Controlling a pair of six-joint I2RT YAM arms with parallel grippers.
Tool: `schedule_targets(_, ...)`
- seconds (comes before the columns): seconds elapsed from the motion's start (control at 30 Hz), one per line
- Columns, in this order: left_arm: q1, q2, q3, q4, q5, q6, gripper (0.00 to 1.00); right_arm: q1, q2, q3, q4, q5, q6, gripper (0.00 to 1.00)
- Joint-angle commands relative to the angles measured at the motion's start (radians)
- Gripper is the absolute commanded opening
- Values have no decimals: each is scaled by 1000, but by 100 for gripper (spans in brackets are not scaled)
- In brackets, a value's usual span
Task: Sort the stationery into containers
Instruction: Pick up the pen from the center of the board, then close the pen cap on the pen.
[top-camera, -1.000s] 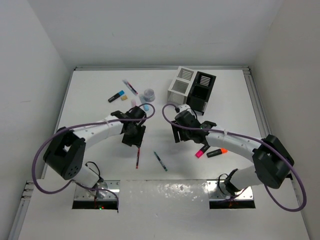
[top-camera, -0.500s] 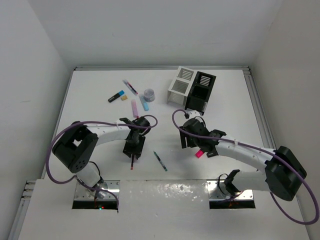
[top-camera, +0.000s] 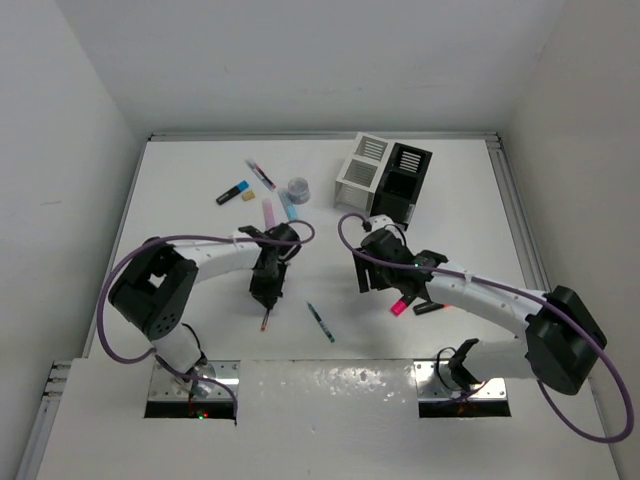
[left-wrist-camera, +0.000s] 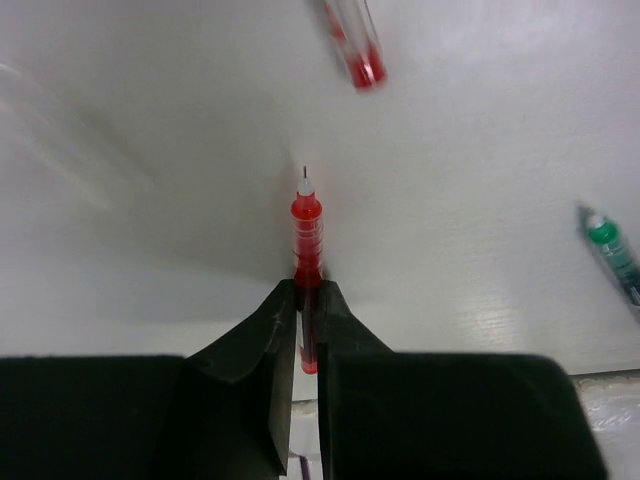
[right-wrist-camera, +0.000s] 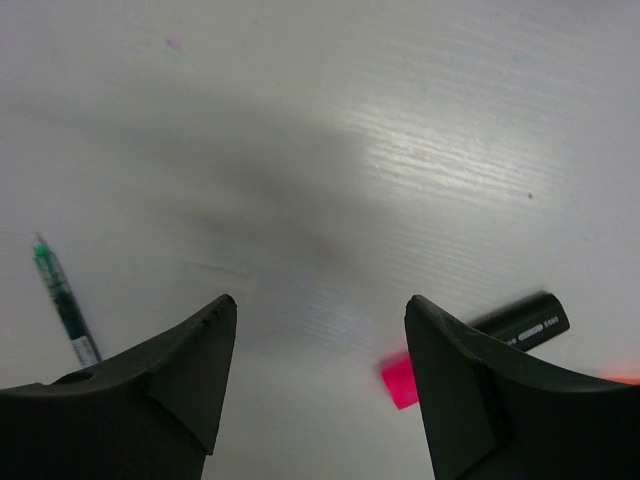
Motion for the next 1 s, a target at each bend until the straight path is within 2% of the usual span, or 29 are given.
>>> schedule_targets(0.0,81,-41,187,28,-87,78,0,-4,33,147,-22,-59,-50,67)
schedule_targets(0.1,193,-126,342,-31,-179,169,0,7,92,230,-15,-118,-79,66)
schedule_targets(0.13,266,-147,437,-25,-229,189,0,11,118,294,-9,-142,-75,64)
schedule_targets(0.2,348,-207,543,-5,-274,229,0,37,219,403,21,-162,-79,62)
schedule_targets(0.27,472,-236,583,17,-332,246,0,62,316,512,5,-176,-93,60)
schedule_targets(0.3,510,-259,605,17,-349,251,0,82,430,576,-24,-179,-93,60)
schedule_targets(0.33,588,-270,608,11,-367,249,0,91,494,741,-57,-204,-99,59)
schedule_targets(0.4,652,-307,600,8,-363,235,0,120,686,990,-156,-230,-96,58)
schedule_targets(0.43,732,-321,590,11,-349,232,0,129,748,1064,-176,-242,-96,57)
schedule_targets(0.5,779,-368,551,26,-345,225,0,155,915,1254,-232,-294,-75,56)
schedule_targets(0.6,822,-404,512,31,-374,226,0,192,1028,1396,-265,-255,-59,55)
schedule_targets(0.7,824,-411,492,31,-368,214,0,217,1079,1372,-213,-172,-30,56)
schedule_targets(0.97,824,-410,429,38,-268,130,0,276,1138,1364,-150,-94,-9,59)
